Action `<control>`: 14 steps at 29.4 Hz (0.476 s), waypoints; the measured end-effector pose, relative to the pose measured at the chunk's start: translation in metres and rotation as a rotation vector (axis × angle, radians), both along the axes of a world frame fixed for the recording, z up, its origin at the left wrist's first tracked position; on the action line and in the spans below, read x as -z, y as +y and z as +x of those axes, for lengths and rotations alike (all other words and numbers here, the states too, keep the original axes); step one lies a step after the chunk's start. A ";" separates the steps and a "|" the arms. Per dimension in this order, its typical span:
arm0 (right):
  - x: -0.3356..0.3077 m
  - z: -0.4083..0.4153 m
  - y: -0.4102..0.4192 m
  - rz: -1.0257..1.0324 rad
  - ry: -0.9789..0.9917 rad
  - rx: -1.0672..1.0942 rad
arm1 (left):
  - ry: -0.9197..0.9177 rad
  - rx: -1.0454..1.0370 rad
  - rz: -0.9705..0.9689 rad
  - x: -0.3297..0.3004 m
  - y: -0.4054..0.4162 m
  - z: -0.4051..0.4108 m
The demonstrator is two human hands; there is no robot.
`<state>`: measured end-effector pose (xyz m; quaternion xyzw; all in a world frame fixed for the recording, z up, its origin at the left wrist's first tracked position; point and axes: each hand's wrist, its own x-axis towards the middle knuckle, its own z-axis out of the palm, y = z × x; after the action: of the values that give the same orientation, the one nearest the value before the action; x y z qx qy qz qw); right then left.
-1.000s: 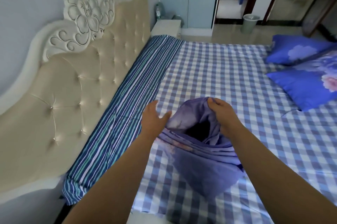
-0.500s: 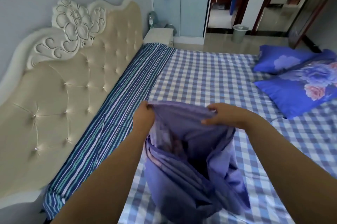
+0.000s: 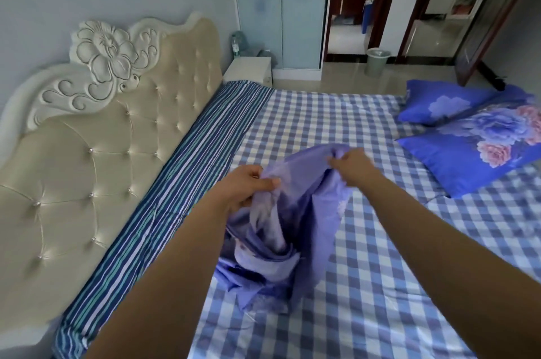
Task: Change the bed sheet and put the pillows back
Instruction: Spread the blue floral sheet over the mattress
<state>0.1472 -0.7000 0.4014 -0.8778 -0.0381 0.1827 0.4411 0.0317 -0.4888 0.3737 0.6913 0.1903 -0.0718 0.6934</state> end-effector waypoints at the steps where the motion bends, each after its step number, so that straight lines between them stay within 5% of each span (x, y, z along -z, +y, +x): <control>1: 0.003 -0.018 0.008 0.130 0.231 -0.067 | 0.001 -0.006 0.062 0.004 -0.008 0.002; 3: 0.013 -0.046 0.021 0.245 0.444 -0.127 | 0.019 0.029 0.214 0.015 -0.028 0.006; 6: 0.031 -0.058 0.028 0.270 0.392 -0.084 | 0.071 0.099 0.314 0.027 -0.047 0.008; 14: 0.047 -0.061 0.023 0.348 0.396 0.052 | 0.152 -0.029 -0.175 0.047 -0.049 -0.008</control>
<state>0.0863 -0.6768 0.3544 -0.7367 0.0405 0.3302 0.5887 0.0242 -0.5377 0.3265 0.6179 0.2453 -0.1300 0.7356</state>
